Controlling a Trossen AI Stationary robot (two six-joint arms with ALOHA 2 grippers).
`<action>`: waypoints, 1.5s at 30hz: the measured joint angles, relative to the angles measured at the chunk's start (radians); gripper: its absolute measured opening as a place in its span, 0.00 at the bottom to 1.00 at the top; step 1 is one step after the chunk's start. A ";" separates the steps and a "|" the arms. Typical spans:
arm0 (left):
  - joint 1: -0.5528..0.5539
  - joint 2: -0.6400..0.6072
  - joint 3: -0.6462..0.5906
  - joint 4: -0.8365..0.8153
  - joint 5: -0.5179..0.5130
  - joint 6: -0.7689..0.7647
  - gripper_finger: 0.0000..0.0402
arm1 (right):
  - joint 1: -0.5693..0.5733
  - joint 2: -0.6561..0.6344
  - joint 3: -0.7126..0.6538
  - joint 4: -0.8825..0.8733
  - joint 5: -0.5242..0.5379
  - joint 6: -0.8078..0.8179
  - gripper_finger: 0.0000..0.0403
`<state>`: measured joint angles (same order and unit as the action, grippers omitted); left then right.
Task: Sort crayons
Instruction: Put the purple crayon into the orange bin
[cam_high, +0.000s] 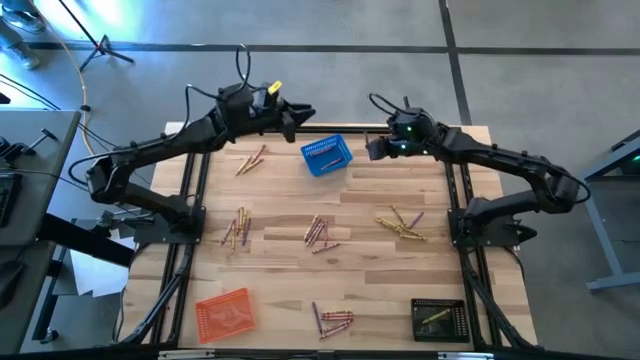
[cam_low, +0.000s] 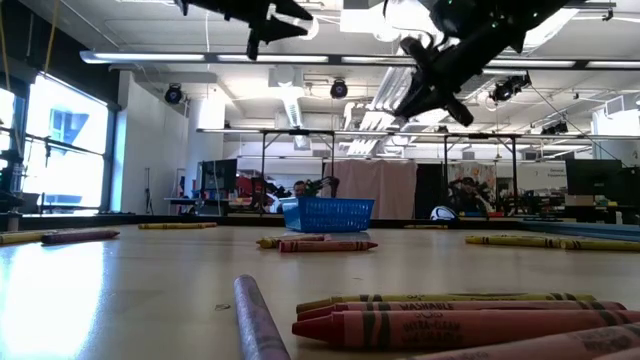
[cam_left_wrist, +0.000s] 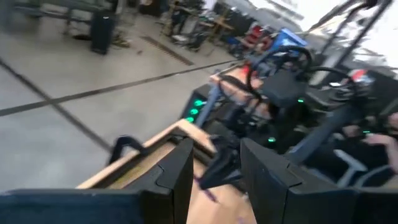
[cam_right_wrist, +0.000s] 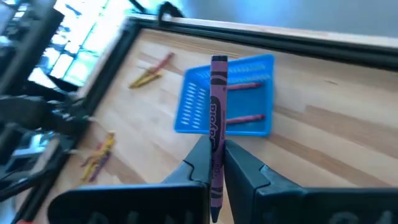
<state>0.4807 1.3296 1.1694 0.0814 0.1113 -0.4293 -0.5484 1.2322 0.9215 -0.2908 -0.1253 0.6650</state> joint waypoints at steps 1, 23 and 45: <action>-0.017 0.000 0.000 0.000 -0.013 -0.010 0.30 | 0.012 -0.012 0.000 0.006 0.000 -0.012 0.03; -0.333 0.216 -0.010 0.174 -0.247 -0.189 0.30 | 0.223 -0.096 0.001 0.034 0.016 -0.175 0.03; -0.331 0.245 -0.010 0.245 -0.357 -0.116 0.33 | 0.242 -0.095 0.001 0.210 0.047 -0.149 0.03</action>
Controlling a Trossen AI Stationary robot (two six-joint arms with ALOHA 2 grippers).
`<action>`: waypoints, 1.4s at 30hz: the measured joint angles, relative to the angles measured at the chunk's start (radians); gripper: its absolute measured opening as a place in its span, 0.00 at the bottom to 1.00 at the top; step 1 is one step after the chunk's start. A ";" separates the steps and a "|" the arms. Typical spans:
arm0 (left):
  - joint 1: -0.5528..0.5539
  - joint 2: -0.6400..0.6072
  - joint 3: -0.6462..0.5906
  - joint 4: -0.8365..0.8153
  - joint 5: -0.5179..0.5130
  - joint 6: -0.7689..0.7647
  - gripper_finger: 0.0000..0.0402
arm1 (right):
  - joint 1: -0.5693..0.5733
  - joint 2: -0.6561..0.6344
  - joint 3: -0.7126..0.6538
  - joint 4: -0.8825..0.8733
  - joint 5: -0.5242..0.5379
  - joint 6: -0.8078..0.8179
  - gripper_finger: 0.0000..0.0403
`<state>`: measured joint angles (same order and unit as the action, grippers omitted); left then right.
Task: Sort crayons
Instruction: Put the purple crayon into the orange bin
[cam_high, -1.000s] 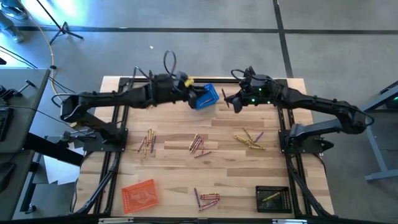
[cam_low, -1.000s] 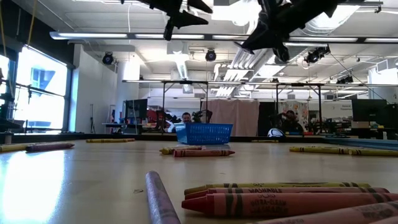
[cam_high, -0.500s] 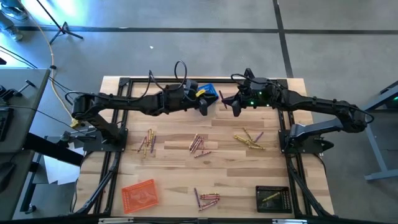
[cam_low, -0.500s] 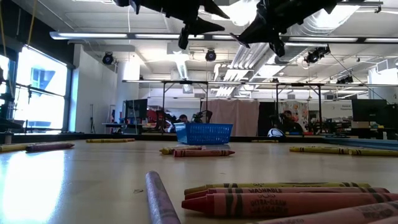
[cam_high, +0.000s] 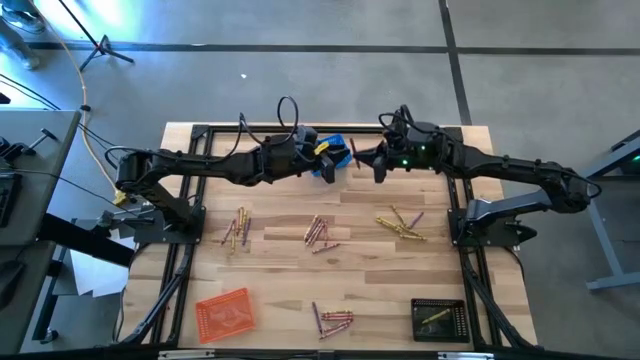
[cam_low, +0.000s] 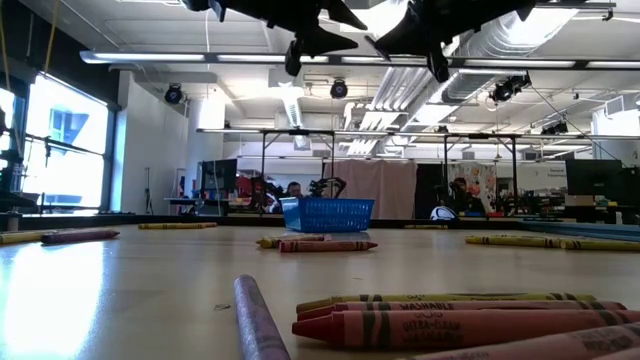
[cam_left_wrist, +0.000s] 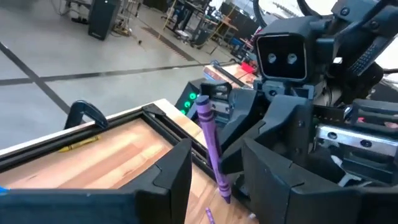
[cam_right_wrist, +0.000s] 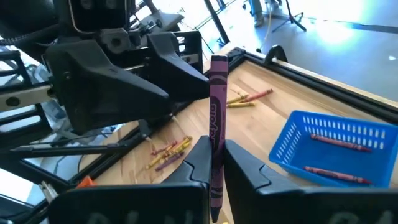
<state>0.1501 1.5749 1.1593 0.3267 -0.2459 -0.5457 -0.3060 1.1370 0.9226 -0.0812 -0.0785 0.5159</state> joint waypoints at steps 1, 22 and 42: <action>0.000 0.000 0.000 0.005 0.001 0.000 0.33 | 0.006 0.000 0.000 0.005 0.001 0.000 0.03; -0.027 0.000 0.000 0.092 0.026 -0.001 0.38 | 0.064 0.000 0.000 0.065 0.042 0.008 0.03; -0.027 0.000 0.000 0.089 0.081 -0.027 0.22 | 0.093 0.002 0.000 0.103 0.044 0.007 0.03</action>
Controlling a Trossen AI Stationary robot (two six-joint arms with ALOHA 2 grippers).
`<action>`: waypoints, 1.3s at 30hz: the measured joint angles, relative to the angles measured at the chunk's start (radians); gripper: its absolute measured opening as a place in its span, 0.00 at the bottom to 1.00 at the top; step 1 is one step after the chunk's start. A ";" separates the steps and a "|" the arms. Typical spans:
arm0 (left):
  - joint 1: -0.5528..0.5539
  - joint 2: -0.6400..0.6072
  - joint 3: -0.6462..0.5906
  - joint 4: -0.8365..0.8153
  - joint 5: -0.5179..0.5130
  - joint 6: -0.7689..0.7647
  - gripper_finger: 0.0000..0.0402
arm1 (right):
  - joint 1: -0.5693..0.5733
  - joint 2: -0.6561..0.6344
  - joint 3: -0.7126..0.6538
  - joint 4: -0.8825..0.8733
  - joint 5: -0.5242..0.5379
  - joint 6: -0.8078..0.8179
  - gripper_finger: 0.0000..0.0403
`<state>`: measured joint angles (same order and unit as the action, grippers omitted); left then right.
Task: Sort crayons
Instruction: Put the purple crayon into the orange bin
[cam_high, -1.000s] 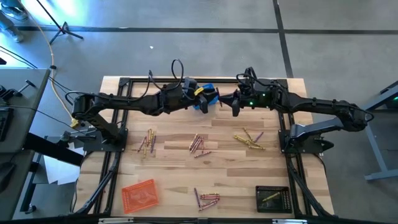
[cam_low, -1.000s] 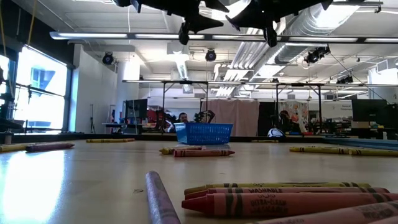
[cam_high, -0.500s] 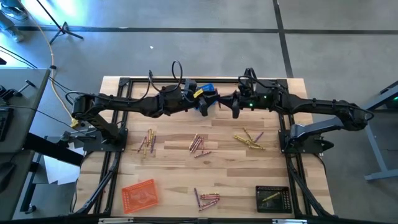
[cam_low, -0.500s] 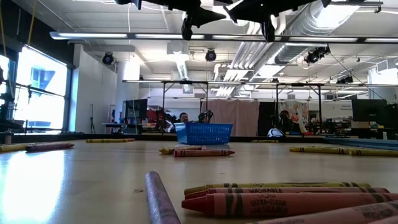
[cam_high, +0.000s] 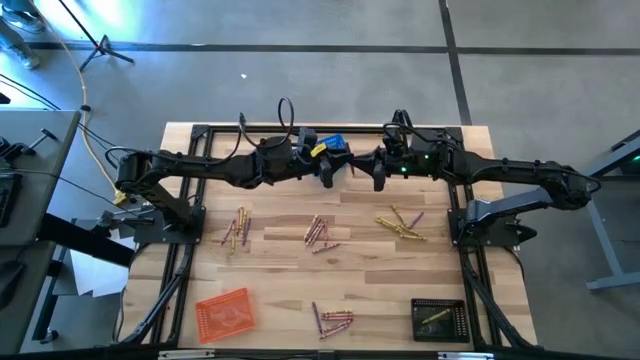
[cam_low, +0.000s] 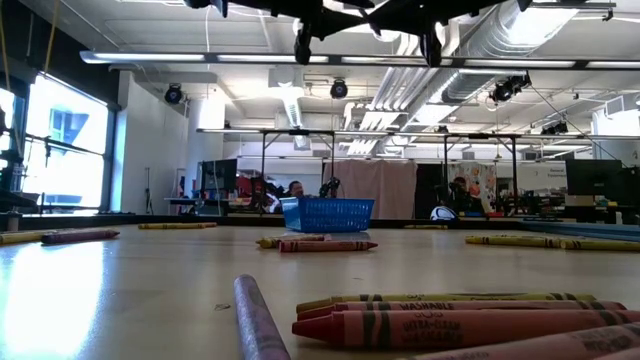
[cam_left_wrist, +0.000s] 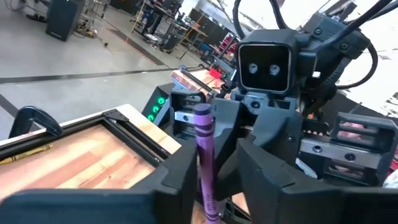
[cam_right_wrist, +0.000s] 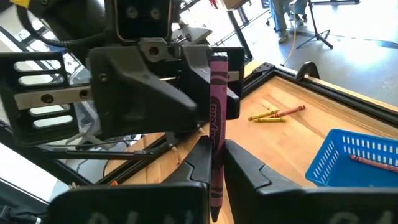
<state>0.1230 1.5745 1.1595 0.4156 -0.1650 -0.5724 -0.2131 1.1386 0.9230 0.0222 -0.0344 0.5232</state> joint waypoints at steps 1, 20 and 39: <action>0.000 0.000 0.000 -0.001 0.001 0.000 0.19 | 0.000 0.000 0.000 0.000 0.000 0.000 0.03; 0.002 0.000 0.000 -0.003 0.009 0.001 0.00 | -0.001 0.000 0.001 -0.013 -0.002 -0.008 0.10; 0.055 -0.036 0.001 -0.209 0.007 0.060 0.00 | -0.015 0.000 0.001 -0.131 0.004 -0.034 0.36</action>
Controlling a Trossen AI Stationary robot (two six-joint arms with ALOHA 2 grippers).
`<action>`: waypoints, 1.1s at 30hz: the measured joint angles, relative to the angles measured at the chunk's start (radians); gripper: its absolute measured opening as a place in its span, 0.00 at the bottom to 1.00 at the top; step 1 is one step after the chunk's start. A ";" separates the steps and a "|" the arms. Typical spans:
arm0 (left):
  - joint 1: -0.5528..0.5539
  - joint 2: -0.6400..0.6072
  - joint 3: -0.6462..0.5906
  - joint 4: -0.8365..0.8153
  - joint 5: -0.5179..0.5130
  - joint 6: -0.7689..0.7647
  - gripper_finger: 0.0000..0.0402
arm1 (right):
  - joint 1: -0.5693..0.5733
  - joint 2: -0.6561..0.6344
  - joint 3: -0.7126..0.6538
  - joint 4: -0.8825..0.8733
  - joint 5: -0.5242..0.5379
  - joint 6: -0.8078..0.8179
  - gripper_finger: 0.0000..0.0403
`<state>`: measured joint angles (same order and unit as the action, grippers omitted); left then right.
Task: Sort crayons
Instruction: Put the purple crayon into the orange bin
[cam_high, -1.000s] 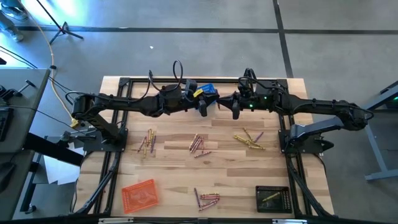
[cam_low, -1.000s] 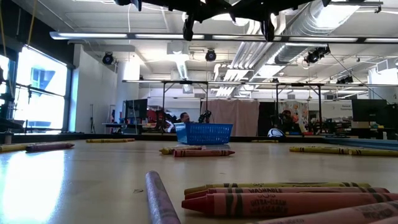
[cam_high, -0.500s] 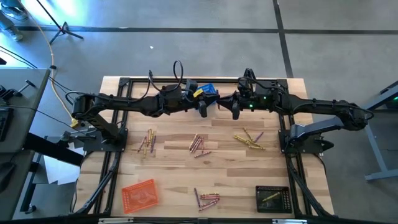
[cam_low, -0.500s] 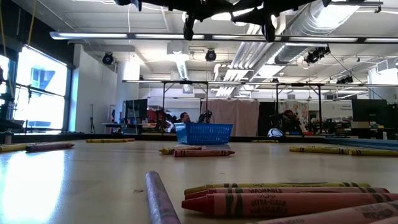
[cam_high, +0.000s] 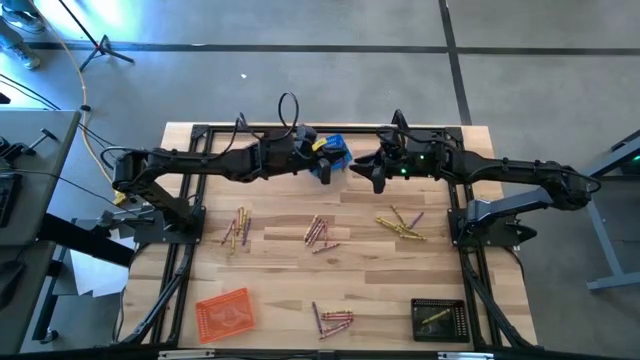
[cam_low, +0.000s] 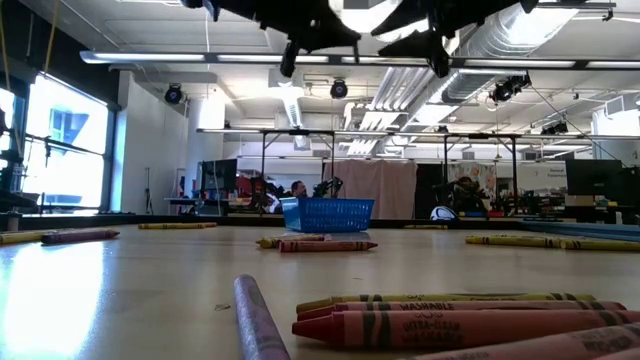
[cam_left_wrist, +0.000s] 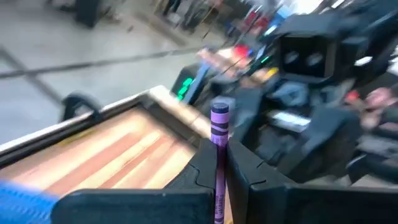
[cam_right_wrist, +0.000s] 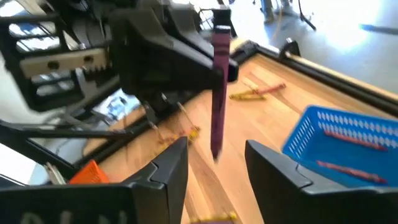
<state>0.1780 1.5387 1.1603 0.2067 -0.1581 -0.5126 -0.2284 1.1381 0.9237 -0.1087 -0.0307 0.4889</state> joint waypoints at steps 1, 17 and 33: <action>0.002 -0.015 0.000 -0.058 0.000 -0.008 0.00 | -0.001 0.000 0.000 -0.021 0.000 0.000 0.36; -0.293 -0.288 0.000 -0.846 0.093 -0.493 0.00 | -0.088 0.000 0.000 -0.362 -0.004 -0.026 0.36; -0.535 -0.279 0.000 -0.871 -0.097 -0.742 0.00 | -0.077 -0.001 -0.002 -0.723 -0.003 0.088 0.36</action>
<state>-0.3570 1.2598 1.1599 -0.6639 -0.2549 -1.2541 -0.3054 1.1370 0.9222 -0.8319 -0.0341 0.5766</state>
